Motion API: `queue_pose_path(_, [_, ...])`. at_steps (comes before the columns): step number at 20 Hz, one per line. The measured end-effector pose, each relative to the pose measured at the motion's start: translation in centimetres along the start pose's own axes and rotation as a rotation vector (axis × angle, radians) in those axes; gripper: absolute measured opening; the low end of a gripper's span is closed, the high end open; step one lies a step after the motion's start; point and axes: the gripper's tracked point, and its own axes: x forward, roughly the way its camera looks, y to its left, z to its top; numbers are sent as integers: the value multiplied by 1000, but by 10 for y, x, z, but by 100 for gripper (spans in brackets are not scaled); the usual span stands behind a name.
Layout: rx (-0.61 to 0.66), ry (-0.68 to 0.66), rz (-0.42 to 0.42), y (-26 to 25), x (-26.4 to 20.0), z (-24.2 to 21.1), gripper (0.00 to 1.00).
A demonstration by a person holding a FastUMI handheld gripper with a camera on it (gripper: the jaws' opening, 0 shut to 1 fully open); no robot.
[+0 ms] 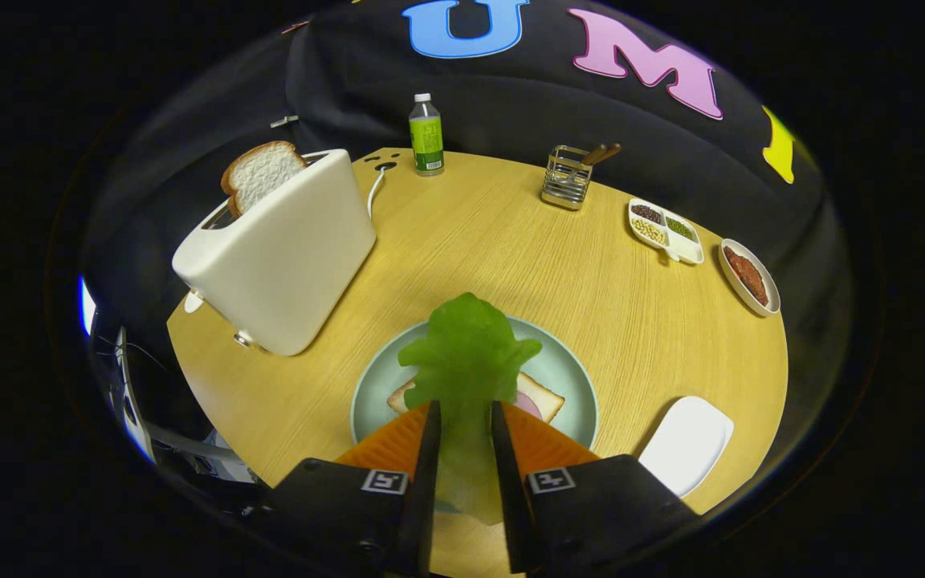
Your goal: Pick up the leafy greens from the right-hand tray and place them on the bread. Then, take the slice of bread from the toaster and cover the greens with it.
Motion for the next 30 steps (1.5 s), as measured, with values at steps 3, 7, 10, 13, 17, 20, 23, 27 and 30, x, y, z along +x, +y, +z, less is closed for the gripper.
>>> queue_pose_path(3, [14, 7, 10, 5, 3, 0, 58])
queue_pose_path(7, [37, -3, 5, -1, 1, 6, 98])
queue_pose_path(10, [39, -29, 11, -1, -8, 14, 99])
queue_pose_path(13, [42, -65, 24, 5, -21, 30, 99])
queue_pose_path(17, [-18, -166, 55, 26, -44, 71, 99])
queue_pose_path(20, [-75, -239, 89, 52, -61, 102, 99])
queue_pose_path(23, [-99, -298, 137, 83, -74, 132, 99])
queue_pose_path(27, [-131, -343, 187, 123, -80, 164, 99])
queue_pose_path(30, [-149, -346, 213, 151, -73, 179, 99])
